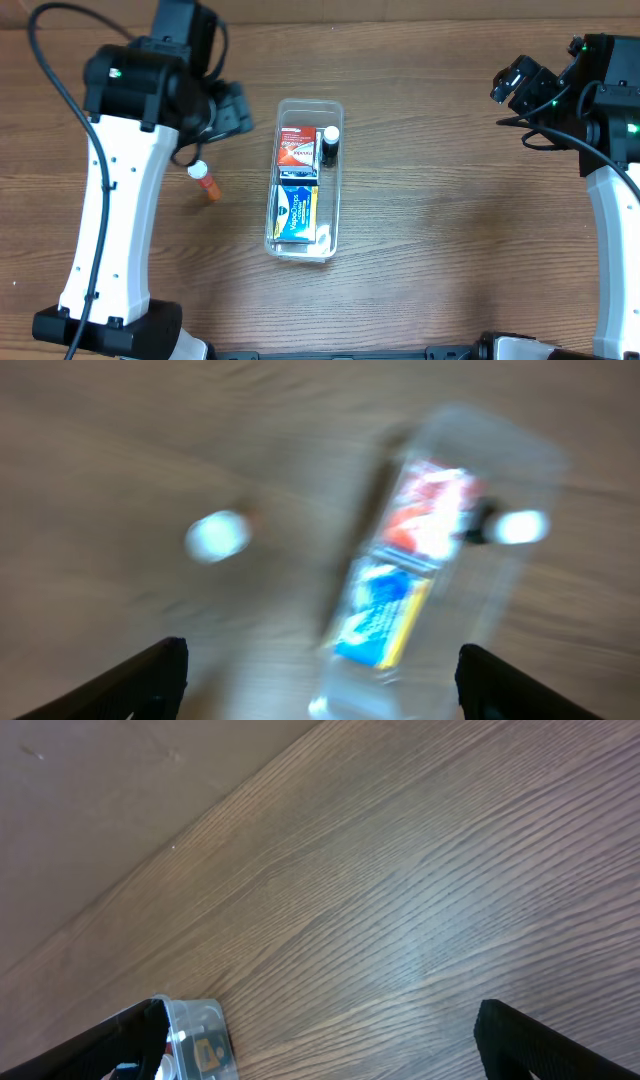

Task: Pack container
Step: 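Move the left gripper to the orange tube and grasp it, then lower the orange tube into the container's middle and release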

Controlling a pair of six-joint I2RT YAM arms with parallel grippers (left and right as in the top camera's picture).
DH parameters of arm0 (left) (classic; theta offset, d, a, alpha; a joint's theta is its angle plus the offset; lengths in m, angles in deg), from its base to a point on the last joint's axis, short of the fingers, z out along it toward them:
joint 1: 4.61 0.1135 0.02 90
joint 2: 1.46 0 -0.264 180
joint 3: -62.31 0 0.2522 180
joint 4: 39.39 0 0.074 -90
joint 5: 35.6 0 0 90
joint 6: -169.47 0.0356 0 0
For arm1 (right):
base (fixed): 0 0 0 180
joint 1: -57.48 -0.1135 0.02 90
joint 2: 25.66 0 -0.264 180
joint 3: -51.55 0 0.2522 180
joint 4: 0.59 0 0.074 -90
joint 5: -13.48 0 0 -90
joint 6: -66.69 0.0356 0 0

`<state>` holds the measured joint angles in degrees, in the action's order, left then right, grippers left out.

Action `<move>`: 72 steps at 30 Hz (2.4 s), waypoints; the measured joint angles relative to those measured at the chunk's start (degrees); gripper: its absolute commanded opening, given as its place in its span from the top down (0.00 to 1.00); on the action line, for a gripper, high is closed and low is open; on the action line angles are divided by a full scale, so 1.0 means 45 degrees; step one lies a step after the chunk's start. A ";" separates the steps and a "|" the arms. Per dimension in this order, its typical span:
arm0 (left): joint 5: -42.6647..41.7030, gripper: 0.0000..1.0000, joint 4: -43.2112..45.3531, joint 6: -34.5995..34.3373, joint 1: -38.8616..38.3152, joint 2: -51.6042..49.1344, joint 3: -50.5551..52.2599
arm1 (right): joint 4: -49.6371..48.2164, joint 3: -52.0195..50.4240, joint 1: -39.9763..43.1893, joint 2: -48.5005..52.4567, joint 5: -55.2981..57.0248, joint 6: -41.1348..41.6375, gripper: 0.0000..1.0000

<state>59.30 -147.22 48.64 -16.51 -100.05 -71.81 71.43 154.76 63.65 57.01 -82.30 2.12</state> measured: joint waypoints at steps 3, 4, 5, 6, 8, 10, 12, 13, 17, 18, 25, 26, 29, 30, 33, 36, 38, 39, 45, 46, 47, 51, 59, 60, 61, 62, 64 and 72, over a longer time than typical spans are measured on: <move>0.0636 0.10 -0.0520 0.0253 0.0398 -0.0049 0.0340 | -0.0005 0.0000 0.0000 0.0000 -0.0010 -0.0005 0.00; 0.0811 0.09 -0.0563 0.0330 0.0495 -0.0049 0.0554 | 0.0010 0.0000 0.0000 0.0000 -0.0005 0.0000 0.00; 0.0947 0.08 -0.0549 0.0379 0.0515 -0.0049 0.0782 | 0.0010 0.0000 0.0000 0.0000 -0.0005 0.0000 0.00; 0.1059 0.07 -0.0549 0.0398 0.0539 -0.0049 0.1035 | 0.0005 0.0000 0.0000 0.0000 -0.0005 0.0000 0.00; 0.1311 0.05 -0.0272 0.0476 0.0539 -0.0049 0.1851 | -0.0005 0.0000 0.0000 0.0000 -0.0005 0.0000 0.00; 0.1457 0.03 0.0306 0.0520 0.0549 -0.0073 0.2773 | 0.0005 0.0000 0.0000 0.0000 0.0000 0.0005 0.00; 0.1545 0.04 0.1248 0.0544 0.0636 -0.0083 0.3759 | 0.0010 0.0000 0.0000 0.0000 0.0000 0.0000 0.00; 0.1554 0.04 0.1753 0.0573 0.0724 -0.0097 0.4318 | 0.0005 0.0000 0.0000 0.0000 -0.0005 0.0000 0.00; 0.1345 0.08 0.3497 0.0996 0.1316 -0.0155 0.6246 | 0.0010 0.0000 0.0000 0.0000 -0.0005 0.0005 0.00; 0.1258 0.09 0.3774 0.1112 0.1506 -0.0189 0.6635 | 0.0000 0.0000 0.0000 0.0000 -0.0005 0.0000 0.00; 0.0374 0.27 0.5897 0.2535 0.2035 -0.0194 0.8092 | 0.0005 0.0000 0.0000 0.0000 -0.0005 0.0000 0.00; 0.0277 0.30 0.6173 0.2705 0.2035 -0.0194 0.8204 | 0.0010 0.0000 0.0000 0.0000 -0.0005 0.0005 0.00; -0.0005 0.38 0.6727 0.3172 0.2035 -0.0194 0.8621 | 0.0005 0.0000 0.0000 0.0000 -0.0005 0.0000 0.00; -0.0063 0.39 0.6853 0.3259 0.2035 -0.0194 0.8733 | 0.0005 0.0000 0.0000 0.0000 -0.0005 0.0000 0.00; -0.0223 0.53 0.7062 0.3536 0.2035 -0.0194 0.8990 | 0.0005 0.0000 0.0005 0.0000 -0.0005 0.0005 0.00; -0.0330 0.65 0.7082 0.3740 0.2035 -0.0194 0.9000 | 0.0010 0.0000 0.0000 0.0000 -0.0005 0.0005 0.00; -0.0379 0.71 0.6892 0.3847 0.2035 -0.0194 0.9000 | 0.0005 0.0000 0.0000 0.0000 0.0000 -0.0005 0.00; -0.0384 0.72 0.6708 0.3861 0.2035 -0.0194 0.8981 | -0.0005 0.0000 0.0000 0.0000 -0.0005 -0.0005 0.00; -0.0675 0.74 0.3390 0.3895 0.1972 -0.0423 0.6256 | 0.0005 0.0000 0.0000 0.0000 -0.0005 0.0000 0.00; -0.0797 0.73 0.2822 0.3891 0.1894 -0.0437 0.5027 | 0.0005 0.0000 0.0000 0.0000 0.0000 0.0000 0.00; -0.0874 0.73 0.2482 0.3891 0.1812 -0.0437 0.4274 | -0.0010 0.0000 0.0000 0.0000 -0.0010 0.0000 0.00; -0.1229 0.71 0.1370 0.3891 0.0806 -0.0379 0.0782 | 0.0000 0.0000 0.0000 0.0000 -0.0005 0.0000 0.00; -0.1535 0.70 0.1987 0.3463 -0.2443 -0.0214 0.0340 | 0.0005 0.0000 0.0000 0.0000 -0.0005 0.0005 0.00; -0.1535 0.70 0.2161 0.3342 -0.2667 -0.0214 0.0612 | 0.0005 0.0000 0.0000 0.0000 -0.0005 0.0000 0.00; -0.1535 0.69 0.2385 0.3196 -0.2909 -0.0214 0.1010 | 0.0005 0.0000 0.0000 0.0000 -0.0005 0.0000 0.00; -0.1535 0.69 0.2652 0.3070 -0.3157 -0.0214 0.1496 | 0.0010 0.0000 0.0000 0.0000 -0.0005 0.0000 0.00; -0.1535 0.68 0.3303 0.2783 -0.3609 -0.0219 0.2618 | 0.0005 0.0000 0.0000 0.0000 -0.0005 0.0000 0.00; -0.1583 0.68 0.5727 0.2084 -0.4362 -0.0277 0.5863 | 0.0000 0.0000 0.0000 0.0000 -0.0005 0.0000 0.00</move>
<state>52.18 -121.45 58.01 -36.14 -101.29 -45.42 71.43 154.76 63.65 57.01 -82.33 2.12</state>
